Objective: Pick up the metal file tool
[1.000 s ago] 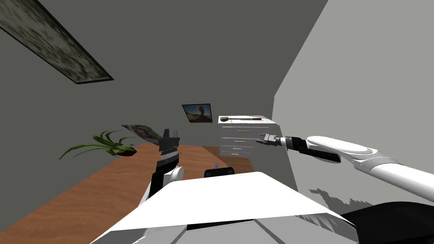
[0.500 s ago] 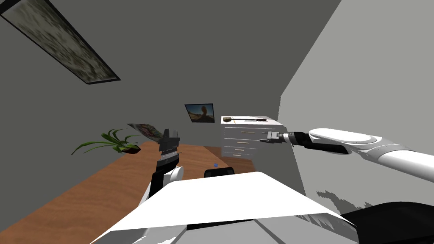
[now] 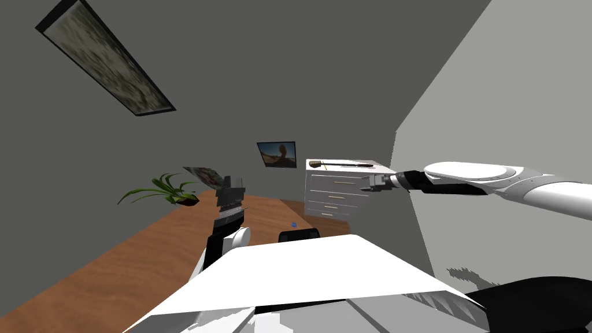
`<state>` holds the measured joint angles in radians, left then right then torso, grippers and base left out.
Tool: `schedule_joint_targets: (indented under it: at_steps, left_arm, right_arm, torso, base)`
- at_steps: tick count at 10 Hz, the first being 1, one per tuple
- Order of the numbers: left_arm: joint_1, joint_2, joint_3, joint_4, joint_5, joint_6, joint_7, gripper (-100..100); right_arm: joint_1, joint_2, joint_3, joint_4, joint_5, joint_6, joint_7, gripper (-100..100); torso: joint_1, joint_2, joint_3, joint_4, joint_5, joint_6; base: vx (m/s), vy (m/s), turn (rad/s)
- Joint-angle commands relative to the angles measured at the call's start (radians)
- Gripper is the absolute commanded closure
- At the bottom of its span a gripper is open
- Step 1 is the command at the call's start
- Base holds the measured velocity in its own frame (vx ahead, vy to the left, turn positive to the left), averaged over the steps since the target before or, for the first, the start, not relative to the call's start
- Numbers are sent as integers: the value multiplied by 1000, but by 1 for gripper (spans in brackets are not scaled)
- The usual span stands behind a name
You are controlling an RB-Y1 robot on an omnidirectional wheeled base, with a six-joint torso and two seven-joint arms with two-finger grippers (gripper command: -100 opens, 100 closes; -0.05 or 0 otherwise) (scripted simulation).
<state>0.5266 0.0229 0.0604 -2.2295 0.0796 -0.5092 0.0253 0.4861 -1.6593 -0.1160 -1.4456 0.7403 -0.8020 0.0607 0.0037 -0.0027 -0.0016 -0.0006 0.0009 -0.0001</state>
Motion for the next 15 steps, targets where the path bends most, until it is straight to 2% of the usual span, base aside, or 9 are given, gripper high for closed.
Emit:
schedule_joint_targets:
  at_steps: [1, 6, 9, 10, 11, 12, 14, 15]
  left_arm:
    - [0, 0, 0, 0, 0, 0, 0, 0]
    - [0, 0, 0, 0, 0, 0, 0, 0]
    - [0, 0, 0, 0, 0, 0, 0, 0]
    - [0, 0, 0, 0, 0, 0, 0, 0]
    - [0, 0, 0, 0, 0, 0, 0, 0]
    - [0, 0, 0, 0, 0, 0, 0, 0]
    - [0, 0, 0, 0, 0, 0, 0, 0]
    - [0, 0, 0, 0, 0, 0, 0, 0]
  right_arm:
    - [9, -50, -8, 9, 13, -10, 2, -100]
    - [-11, -196, 15, 65, 83, -59, -5, -100]
    - [-17, -254, 26, 79, 104, -74, -8, -100]
    - [-21, -288, 38, 92, 122, -89, -11, -100]
    - [-21, -293, 38, 92, 122, -89, -11, -100]
    - [-25, -326, 51, 103, 139, -102, -15, -100]
    - [-25, -326, 51, 103, 139, -102, -15, -100]
    - [-28, -354, 65, 113, 154, -114, -19, -100]
  torso:
    - [0, 0, 0, 0, 0, 0]
    - [-2, 0, 0, 0, 0, 1]
    - [-2, -1, 0, 0, -1, 0]
    - [-3, 0, 0, 0, -1, 1]
    - [-2, -2, -1, 0, -1, 0]
    - [-3, -1, -1, 0, -1, 1]
    - [-4, 0, 0, 0, -1, 1]
    - [-4, 1, 1, 0, -1, 1]
  base:
    - [36, 34, 46]
    - [49, 28, 74]
    - [55, 12, 70]
    - [79, 15, 102]
    - [67, 4, 42]
    - [67, -6, 81]
    - [40, -5, 23]
    - [53, -10, 96]
